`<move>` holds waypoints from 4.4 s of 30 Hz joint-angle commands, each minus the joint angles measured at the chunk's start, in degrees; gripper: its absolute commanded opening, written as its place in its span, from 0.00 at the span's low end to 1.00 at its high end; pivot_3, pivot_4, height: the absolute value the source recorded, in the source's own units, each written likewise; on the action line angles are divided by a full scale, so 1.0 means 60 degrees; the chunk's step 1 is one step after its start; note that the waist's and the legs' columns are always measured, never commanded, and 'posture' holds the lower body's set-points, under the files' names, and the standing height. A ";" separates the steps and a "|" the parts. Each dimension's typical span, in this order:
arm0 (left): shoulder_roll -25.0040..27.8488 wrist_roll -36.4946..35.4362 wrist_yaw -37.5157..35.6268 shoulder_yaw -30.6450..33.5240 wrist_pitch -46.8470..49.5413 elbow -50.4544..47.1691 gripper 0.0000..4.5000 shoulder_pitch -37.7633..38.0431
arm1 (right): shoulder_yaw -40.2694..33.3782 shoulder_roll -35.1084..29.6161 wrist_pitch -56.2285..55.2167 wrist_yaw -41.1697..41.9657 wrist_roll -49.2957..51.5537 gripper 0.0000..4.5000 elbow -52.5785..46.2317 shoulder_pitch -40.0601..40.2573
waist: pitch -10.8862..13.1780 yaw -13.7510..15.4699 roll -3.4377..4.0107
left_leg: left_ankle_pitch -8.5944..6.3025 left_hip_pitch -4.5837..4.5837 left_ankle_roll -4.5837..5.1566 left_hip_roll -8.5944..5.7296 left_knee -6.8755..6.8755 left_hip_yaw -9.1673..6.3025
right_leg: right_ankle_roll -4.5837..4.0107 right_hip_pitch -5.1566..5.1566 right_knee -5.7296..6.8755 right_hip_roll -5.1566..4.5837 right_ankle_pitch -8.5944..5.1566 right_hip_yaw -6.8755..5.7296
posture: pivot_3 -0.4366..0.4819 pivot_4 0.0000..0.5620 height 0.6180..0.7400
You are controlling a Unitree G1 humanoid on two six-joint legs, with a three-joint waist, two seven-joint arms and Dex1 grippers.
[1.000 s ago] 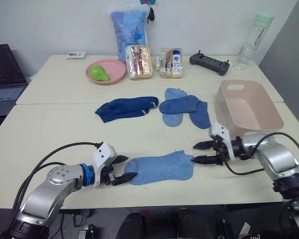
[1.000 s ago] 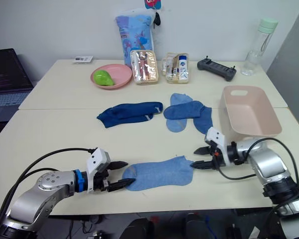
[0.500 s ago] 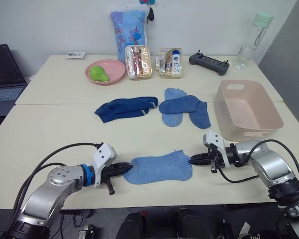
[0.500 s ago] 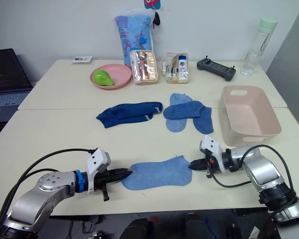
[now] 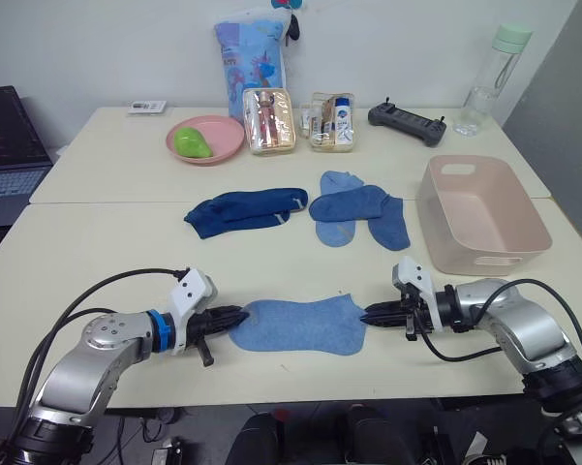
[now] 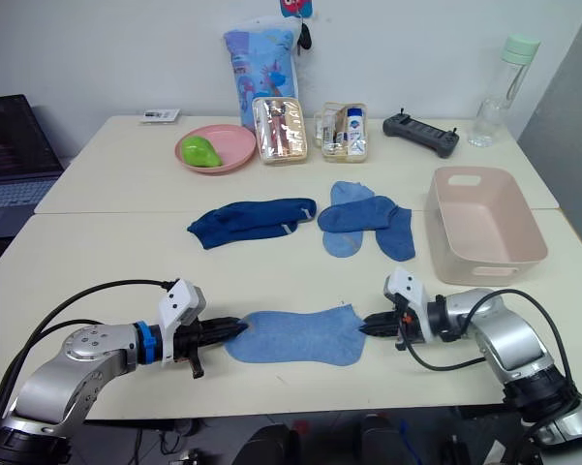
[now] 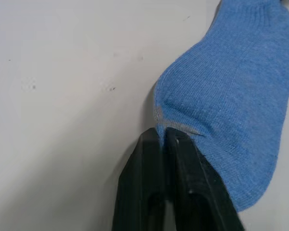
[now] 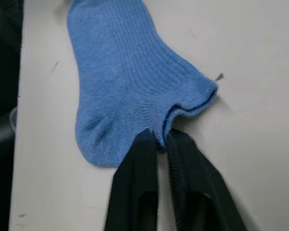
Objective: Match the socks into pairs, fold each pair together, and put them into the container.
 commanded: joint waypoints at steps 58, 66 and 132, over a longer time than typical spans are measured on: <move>-0.1289 -0.0012 0.1738 0.3021 -0.2621 0.0137 0.87 0.1451 | -0.1624 0.0571 -0.3186 -0.1345 -0.0532 1.00 0.0792 -0.0021 | -0.0013 -0.0007 -0.0004 | -0.0003 0.0149 0.0001 0.0007 -0.0025 0.0006 | -0.0001 0.0154 -0.0026 0.0000 -0.0002 0.0003 | 0.48 0.27 1.00; -0.1257 -0.0063 0.1729 0.3052 -0.2607 -0.0273 1.00 0.1828 | -0.1684 0.0811 -0.3074 -0.1737 -0.0548 1.00 0.0713 -0.0135 | -0.0012 -0.0006 -0.0003 | -0.0003 0.0150 0.0000 0.0008 -0.0026 0.0006 | -0.0002 0.0152 -0.0026 0.0001 -0.0002 0.0005 | 0.48 0.27 1.00; -0.1665 0.1812 0.1317 -0.1121 -0.3003 0.0016 1.00 -0.2071 | 0.0634 0.3003 -0.1127 -0.1341 -0.2139 0.01 0.0488 -0.2012 | 0.0003 -0.0042 0.0004 | -0.0002 0.0129 -0.0007 0.0000 -0.0031 -0.0003 | 0.0002 0.0134 -0.0039 0.0002 -0.0004 0.0002 | 0.48 0.27 1.00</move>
